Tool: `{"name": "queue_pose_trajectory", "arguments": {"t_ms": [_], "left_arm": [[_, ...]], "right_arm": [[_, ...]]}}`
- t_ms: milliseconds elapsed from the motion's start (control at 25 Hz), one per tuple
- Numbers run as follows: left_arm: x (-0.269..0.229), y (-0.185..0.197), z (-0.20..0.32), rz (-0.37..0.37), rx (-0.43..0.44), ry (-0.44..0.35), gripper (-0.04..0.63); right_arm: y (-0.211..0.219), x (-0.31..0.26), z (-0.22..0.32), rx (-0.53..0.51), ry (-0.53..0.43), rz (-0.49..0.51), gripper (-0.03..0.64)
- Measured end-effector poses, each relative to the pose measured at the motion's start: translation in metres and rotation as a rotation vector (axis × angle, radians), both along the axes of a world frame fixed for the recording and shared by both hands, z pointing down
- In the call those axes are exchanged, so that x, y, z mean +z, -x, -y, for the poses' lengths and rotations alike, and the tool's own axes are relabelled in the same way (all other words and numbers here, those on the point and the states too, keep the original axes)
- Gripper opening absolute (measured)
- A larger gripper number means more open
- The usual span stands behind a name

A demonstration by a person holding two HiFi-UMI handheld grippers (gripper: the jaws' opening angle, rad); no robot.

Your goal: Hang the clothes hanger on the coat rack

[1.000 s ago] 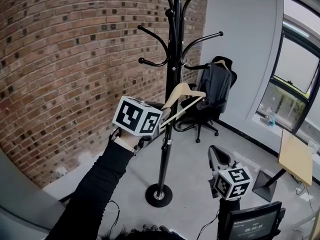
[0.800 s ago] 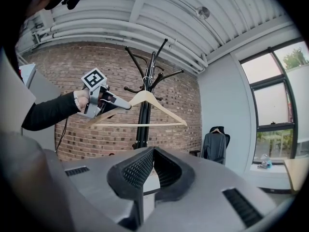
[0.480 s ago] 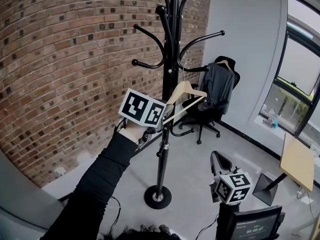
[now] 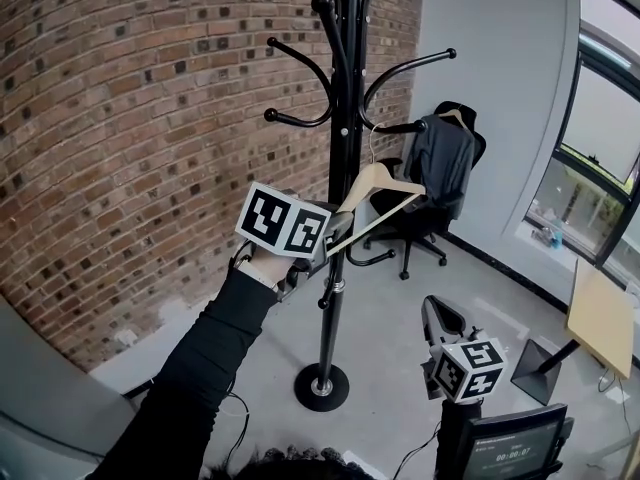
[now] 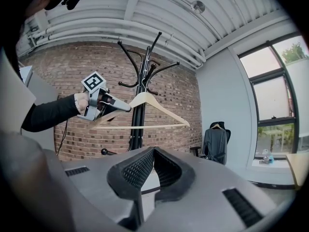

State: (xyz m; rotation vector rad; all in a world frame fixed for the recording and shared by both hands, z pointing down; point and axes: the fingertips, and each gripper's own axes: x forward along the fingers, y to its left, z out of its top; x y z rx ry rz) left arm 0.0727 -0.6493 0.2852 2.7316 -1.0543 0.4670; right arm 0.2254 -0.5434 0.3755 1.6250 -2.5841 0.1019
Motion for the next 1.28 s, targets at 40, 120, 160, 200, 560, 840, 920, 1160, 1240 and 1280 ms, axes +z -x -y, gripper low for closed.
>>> {"name": "queue_pose_trajectory", "arguments": {"t_ms": [40,120,160,200,560,840,920,1160,1240,1280], "left_arm": [[0.000,0.001,-0.001,0.006,0.002,-0.010,0.057],[-0.001,0.002,-0.002,0.013,-0.001,-0.038,0.057],[-0.002,0.003,-0.003,0.008,-0.003,-0.049,0.058],[-0.003,0.004,-0.004,0.000,-0.002,-0.061,0.062],[-0.019,0.029,-0.019,-0.029,-0.030,-0.165,0.176],[-0.046,0.049,-0.077,-0.039,0.011,-0.283,0.175],[-0.053,0.057,-0.099,-0.047,0.016,-0.324,0.175],[-0.049,0.084,-0.160,-0.040,-0.002,-0.379,0.148],[-0.032,0.096,-0.176,-0.003,-0.024,-0.383,0.121],[-0.021,0.103,-0.183,0.026,-0.041,-0.387,0.105]], "right_arm": [[0.001,0.000,0.000,-0.002,0.000,0.000,0.010],[0.004,-0.001,-0.001,-0.005,-0.003,0.001,0.010],[0.005,-0.002,-0.002,-0.007,-0.004,0.003,0.010],[0.006,-0.002,-0.003,-0.009,-0.006,0.004,0.010],[0.017,-0.005,-0.017,-0.011,-0.009,0.003,0.010],[0.027,-0.011,-0.040,-0.001,-0.019,-0.006,0.009],[0.032,-0.012,-0.049,0.001,-0.022,-0.007,0.009],[0.048,-0.017,-0.083,0.014,-0.023,-0.007,0.009],[0.057,-0.016,-0.096,0.016,-0.025,-0.005,0.009],[0.062,-0.015,-0.104,0.016,-0.025,-0.004,0.009]]}}
